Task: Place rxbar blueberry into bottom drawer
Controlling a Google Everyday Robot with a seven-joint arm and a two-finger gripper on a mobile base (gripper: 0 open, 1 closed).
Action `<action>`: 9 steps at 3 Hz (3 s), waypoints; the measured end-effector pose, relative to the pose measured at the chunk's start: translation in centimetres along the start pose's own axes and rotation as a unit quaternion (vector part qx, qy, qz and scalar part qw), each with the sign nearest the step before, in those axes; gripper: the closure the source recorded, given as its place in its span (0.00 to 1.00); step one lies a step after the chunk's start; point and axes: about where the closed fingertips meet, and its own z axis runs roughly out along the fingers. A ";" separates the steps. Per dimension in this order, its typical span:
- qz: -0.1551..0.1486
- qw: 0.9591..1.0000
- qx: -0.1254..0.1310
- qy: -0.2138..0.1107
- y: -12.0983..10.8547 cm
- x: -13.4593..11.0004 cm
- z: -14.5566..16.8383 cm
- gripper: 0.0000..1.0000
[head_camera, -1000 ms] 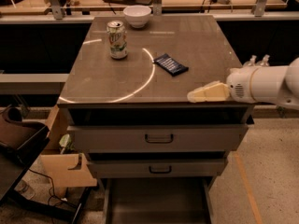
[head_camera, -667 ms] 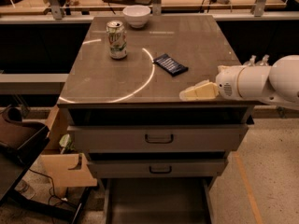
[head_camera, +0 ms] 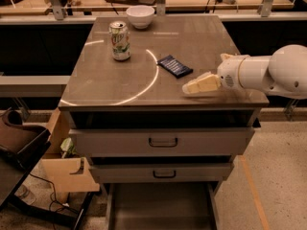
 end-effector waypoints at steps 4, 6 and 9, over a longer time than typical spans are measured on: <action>-0.006 0.998 -0.024 -0.050 -0.6 -1.7 5.8 0.00; 0.027 0.998 -0.009 -0.049 -1.5 -2.4 7.4 0.00; 0.068 0.997 -0.008 -0.040 -0.3 -1.0 8.6 0.15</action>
Offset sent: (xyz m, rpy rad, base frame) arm 0.0335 0.0305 -0.0107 0.0769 -0.0564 0.0493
